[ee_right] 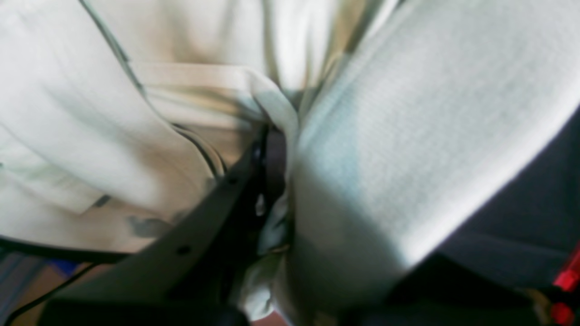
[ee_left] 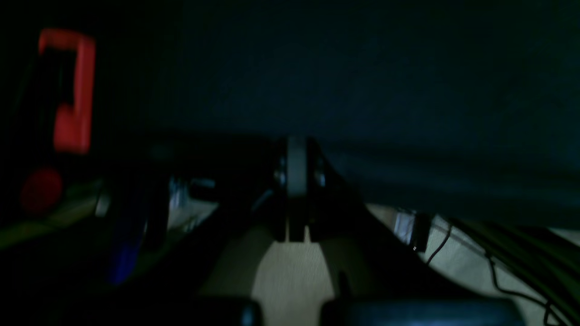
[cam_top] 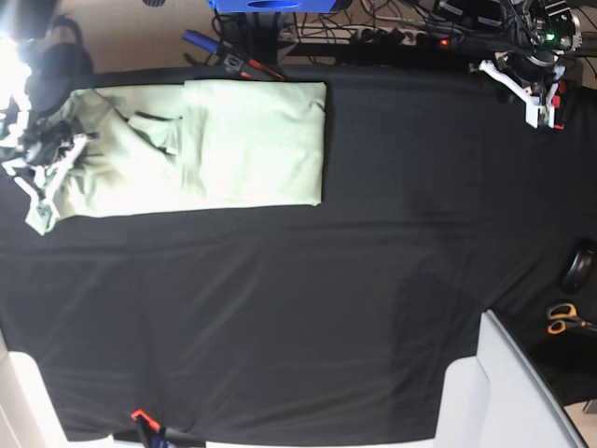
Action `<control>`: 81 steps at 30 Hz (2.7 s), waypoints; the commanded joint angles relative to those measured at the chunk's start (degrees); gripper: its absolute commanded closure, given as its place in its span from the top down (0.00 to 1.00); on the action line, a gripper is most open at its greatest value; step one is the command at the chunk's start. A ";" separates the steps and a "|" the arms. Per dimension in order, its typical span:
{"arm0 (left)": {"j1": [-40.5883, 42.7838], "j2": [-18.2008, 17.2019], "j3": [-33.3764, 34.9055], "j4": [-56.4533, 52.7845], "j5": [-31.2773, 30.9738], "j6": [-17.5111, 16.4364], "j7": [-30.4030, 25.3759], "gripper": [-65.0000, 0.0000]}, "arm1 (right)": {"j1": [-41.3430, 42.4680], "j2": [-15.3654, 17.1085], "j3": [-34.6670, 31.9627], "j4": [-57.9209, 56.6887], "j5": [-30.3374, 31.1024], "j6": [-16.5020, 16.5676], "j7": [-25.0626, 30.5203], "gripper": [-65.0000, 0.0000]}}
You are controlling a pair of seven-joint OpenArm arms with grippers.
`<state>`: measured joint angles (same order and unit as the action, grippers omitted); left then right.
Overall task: Fold the T-shirt properly
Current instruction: 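Fold the grasped end with the right gripper over the folded stack, then press and smooth the folded stack with the right gripper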
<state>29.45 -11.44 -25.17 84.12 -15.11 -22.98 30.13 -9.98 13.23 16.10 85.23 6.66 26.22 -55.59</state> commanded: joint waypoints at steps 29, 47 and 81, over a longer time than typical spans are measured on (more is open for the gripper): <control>0.39 -0.73 -0.63 1.11 -0.14 0.17 -0.81 0.00 | -6.42 -18.11 -17.72 18.02 -42.48 0.11 0.78 0.00; 0.39 -0.73 -0.46 1.11 -0.14 0.17 -0.72 0.00 | -8.53 -18.38 -31.00 20.48 -42.48 0.02 -4.41 0.00; 0.57 -0.65 -0.28 1.03 -0.14 0.17 -0.81 0.00 | -8.26 -19.52 -44.71 16.70 -41.95 -9.12 -6.25 0.00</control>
<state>29.67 -11.25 -25.08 84.36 -15.09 -22.98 30.30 -18.57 -5.72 -28.38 101.06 -34.74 17.39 -62.50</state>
